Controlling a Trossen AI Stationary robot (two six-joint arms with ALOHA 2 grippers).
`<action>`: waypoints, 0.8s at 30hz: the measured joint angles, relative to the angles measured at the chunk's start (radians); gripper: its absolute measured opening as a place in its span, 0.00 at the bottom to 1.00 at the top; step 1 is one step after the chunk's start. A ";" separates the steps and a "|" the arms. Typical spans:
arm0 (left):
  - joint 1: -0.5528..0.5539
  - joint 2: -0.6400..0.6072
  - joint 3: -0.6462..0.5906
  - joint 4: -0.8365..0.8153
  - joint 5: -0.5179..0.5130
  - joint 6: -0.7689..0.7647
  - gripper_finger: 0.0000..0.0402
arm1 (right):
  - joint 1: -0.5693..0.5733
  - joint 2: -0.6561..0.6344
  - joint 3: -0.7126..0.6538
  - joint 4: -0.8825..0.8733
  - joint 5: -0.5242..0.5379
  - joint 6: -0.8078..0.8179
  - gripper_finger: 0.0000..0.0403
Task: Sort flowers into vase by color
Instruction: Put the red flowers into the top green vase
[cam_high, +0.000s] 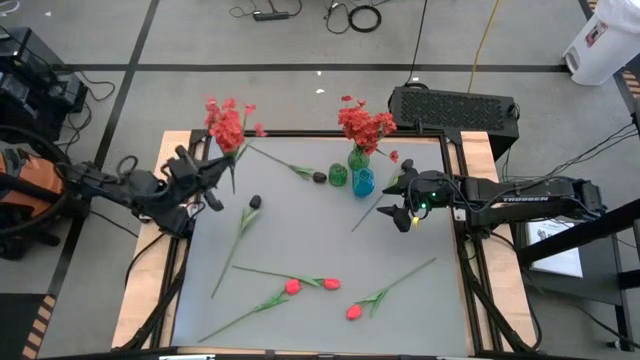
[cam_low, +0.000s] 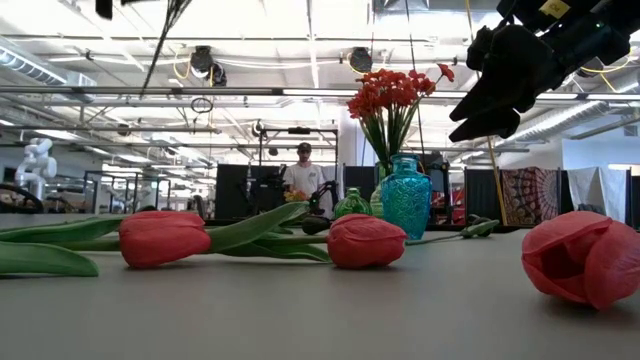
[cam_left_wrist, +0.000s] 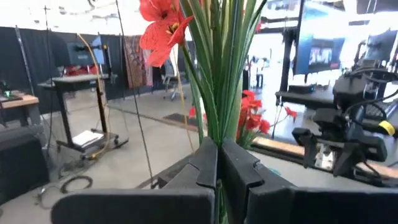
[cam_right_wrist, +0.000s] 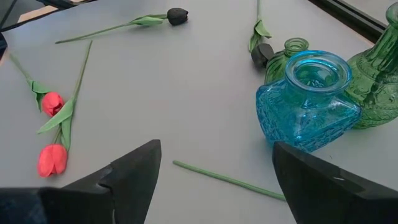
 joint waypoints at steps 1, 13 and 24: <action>0.000 -0.004 -0.043 0.079 0.002 0.025 0.02 | 0.000 0.000 0.000 0.000 0.000 0.000 0.74; 0.152 0.043 -0.440 0.854 0.258 0.150 0.02 | 0.000 0.000 0.000 0.000 0.000 0.000 0.74; 0.398 0.166 -0.464 0.941 0.507 -0.018 0.02 | 0.000 0.000 0.000 0.000 0.000 0.000 0.74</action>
